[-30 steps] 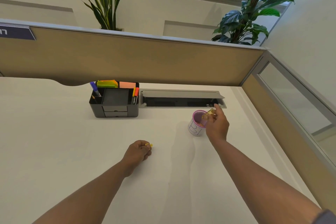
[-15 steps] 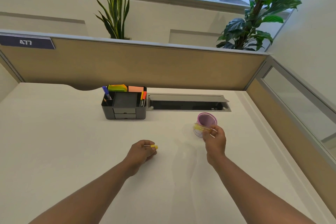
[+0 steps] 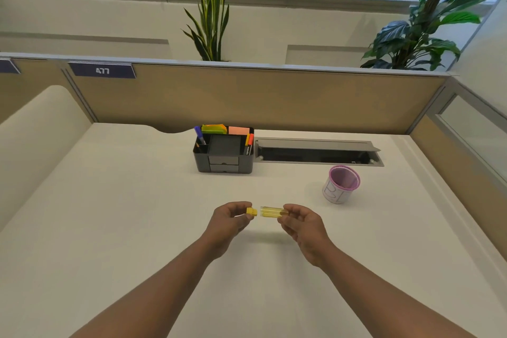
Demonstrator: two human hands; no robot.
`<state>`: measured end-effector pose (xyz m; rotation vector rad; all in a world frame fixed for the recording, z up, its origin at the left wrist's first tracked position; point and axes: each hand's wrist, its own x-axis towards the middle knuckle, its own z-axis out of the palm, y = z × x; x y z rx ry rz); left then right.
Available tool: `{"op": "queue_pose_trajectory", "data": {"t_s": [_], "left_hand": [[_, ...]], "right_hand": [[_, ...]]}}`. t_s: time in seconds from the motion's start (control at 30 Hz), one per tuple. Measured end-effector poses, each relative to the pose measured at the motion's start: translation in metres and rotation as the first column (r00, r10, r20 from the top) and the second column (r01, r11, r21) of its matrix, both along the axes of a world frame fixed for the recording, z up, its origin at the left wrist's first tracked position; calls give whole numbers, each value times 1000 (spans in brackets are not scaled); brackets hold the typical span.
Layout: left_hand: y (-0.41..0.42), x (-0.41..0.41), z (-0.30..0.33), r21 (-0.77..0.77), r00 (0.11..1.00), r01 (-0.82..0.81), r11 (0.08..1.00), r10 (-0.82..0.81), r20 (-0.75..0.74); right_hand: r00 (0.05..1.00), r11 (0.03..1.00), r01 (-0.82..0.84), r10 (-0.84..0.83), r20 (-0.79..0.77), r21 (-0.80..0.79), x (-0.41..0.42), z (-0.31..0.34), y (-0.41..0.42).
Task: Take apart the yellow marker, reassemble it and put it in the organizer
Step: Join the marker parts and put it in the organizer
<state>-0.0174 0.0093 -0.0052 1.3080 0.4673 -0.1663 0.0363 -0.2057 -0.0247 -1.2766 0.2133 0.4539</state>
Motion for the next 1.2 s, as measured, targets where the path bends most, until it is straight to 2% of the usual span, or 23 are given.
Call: {"op": "queue_pose_trajectory", "data": {"t_s": [0.47, 0.6, 1.2], "left_hand": [[-3, -5, 9, 9, 1000, -12, 1000, 11, 9], [-3, -5, 10, -21, 1000, -16, 1000, 16, 5], [-2, -1, 13, 39, 1000, 12, 999, -12, -3]], "right_hand": [[994, 994, -107, 108, 24, -32, -3, 10, 9], [990, 988, -128, 132, 47, -87, -4, 13, 11], [982, 965, -159, 177, 70, -207, -4, 20, 8]]}}
